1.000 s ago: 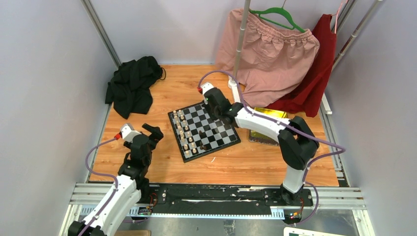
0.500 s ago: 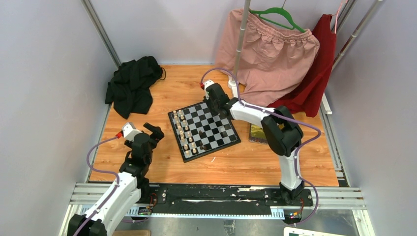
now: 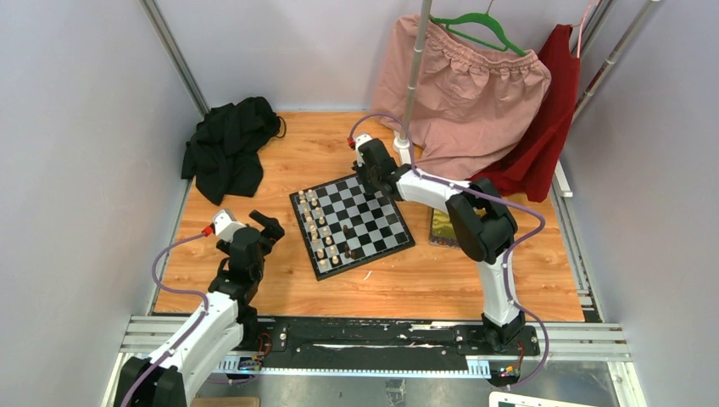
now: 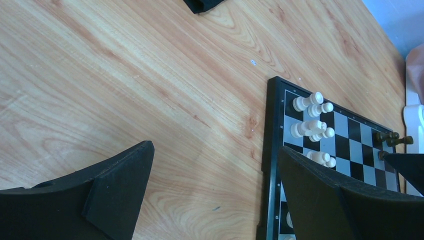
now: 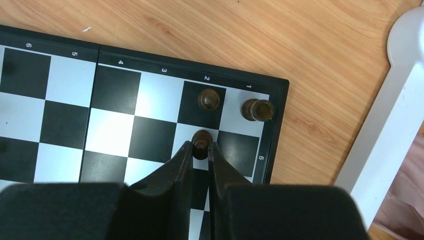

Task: Set up the chess pieces on the board
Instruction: Place the chess piece on the chessboard.

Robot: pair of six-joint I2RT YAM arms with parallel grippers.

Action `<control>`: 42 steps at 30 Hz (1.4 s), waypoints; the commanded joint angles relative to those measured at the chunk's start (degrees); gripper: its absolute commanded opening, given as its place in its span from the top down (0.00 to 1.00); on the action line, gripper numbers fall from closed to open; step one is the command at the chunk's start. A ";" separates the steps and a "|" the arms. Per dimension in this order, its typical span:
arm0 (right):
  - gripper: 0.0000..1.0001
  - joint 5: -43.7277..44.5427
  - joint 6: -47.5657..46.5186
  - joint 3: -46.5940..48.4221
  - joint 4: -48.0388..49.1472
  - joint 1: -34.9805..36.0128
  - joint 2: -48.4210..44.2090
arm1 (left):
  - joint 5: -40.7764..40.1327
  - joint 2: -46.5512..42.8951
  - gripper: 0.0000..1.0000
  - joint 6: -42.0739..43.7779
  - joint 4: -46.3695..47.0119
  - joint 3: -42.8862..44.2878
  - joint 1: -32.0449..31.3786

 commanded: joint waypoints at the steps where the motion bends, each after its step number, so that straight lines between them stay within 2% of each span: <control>1: 1.00 -1.31 -0.30 2.51 -1.35 -0.64 1.35 | -0.47 0.58 0.00 0.52 2.58 0.56 0.20; 32: 1.00 -0.86 0.25 2.13 -6.17 -0.38 0.25 | -0.12 -0.80 0.00 -0.02 2.25 -0.68 0.20; 36: 0.92 -0.85 0.01 2.13 -6.36 -0.37 0.22 | -0.12 -0.91 0.00 -0.02 2.13 -0.67 0.20; 42: 0.74 -0.75 -0.92 2.56 -6.80 -0.13 0.02 | -0.04 -0.93 0.00 -0.02 1.90 -0.64 0.20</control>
